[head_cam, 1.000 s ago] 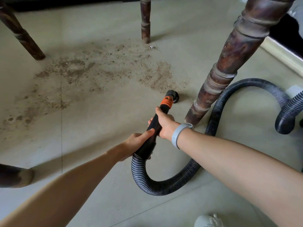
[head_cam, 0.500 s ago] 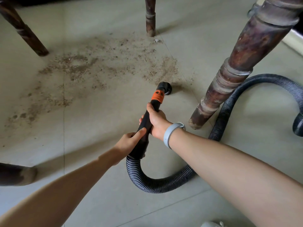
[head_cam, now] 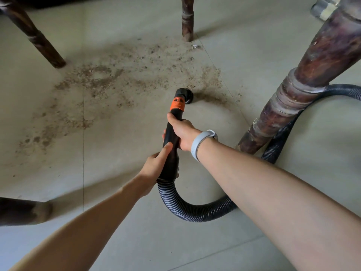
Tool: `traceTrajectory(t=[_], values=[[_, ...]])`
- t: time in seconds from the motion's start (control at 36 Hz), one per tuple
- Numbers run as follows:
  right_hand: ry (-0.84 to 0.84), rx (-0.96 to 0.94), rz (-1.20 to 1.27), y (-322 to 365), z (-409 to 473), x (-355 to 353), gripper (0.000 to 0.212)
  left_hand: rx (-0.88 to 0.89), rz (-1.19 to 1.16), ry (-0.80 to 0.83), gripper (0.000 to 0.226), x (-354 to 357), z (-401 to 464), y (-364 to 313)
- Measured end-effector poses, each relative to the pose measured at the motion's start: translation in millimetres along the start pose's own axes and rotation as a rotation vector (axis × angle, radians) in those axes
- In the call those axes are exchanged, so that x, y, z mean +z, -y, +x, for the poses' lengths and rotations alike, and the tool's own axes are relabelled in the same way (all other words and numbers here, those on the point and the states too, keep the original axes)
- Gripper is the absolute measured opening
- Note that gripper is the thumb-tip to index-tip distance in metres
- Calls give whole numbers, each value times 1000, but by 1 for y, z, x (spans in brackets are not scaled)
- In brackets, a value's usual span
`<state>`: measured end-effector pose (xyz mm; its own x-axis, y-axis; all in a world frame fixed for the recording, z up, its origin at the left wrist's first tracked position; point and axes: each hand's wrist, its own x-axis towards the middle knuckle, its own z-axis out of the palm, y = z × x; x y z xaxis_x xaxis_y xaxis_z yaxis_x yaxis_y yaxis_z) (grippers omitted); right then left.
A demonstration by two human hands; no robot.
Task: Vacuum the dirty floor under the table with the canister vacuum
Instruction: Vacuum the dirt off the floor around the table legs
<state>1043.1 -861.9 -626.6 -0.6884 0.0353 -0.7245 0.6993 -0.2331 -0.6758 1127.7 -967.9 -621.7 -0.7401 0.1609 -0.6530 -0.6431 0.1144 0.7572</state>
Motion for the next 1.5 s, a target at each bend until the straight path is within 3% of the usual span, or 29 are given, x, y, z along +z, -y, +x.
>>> traceTrajectory(t=[0.19,0.31,0.56,1.5], values=[[25,4,-10,10,7,11,46,18,-48,-40,50,-7,14,-9],[21,19,86,19,11,14,30,16,-93,-47,51,-5,23,-14],[-61,2,78,36,21,7,30,-29,-206,19,55,6,34,-16],[-178,25,230,17,-37,-29,38,-63,131,114,60,15,3,-22]])
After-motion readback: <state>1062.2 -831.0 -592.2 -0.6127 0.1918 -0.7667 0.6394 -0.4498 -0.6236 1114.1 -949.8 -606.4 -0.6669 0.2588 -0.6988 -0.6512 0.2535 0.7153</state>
